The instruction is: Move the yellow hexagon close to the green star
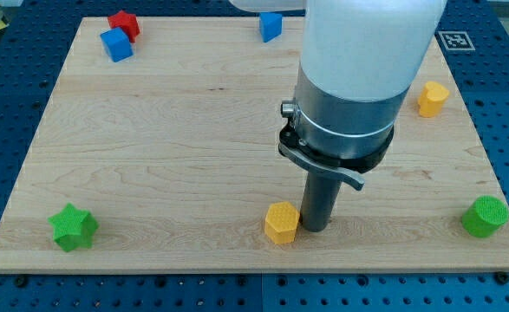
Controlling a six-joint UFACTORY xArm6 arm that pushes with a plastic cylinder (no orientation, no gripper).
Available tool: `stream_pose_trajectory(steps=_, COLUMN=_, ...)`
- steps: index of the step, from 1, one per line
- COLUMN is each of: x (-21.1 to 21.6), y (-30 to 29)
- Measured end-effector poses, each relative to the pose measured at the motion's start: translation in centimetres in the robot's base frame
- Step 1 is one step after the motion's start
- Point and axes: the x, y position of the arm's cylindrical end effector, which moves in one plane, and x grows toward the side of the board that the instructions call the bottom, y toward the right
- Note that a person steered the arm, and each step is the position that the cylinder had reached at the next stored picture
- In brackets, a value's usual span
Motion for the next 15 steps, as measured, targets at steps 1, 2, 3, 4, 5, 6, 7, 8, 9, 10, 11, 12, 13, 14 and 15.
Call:
stream_pose_trajectory(steps=1, x=0.1, y=-4.3)
stream_pose_trajectory(steps=2, x=0.0, y=-5.1)
stream_pose_trajectory(steps=3, x=0.0, y=-4.4)
stream_pose_trajectory(steps=4, x=0.1, y=-6.4)
stream_pose_trajectory(steps=5, x=0.1, y=-7.5)
stream_pose_trajectory(steps=6, x=0.1, y=-5.8)
stream_pose_trajectory(steps=7, x=0.6, y=-9.0)
stream_pose_trajectory(steps=8, x=0.6, y=-10.0)
stream_pose_trajectory(steps=9, x=1.3, y=-4.7)
stream_pose_trajectory(steps=10, x=2.7, y=-5.3)
stream_pose_trajectory(steps=11, x=2.7, y=-10.9)
stream_pose_trajectory(steps=12, x=2.7, y=-12.1)
stream_pose_trajectory(steps=13, x=1.4, y=-15.1)
stream_pose_trajectory(steps=14, x=-0.3, y=-17.5)
stream_pose_trajectory(steps=15, x=-0.9, y=-17.5)
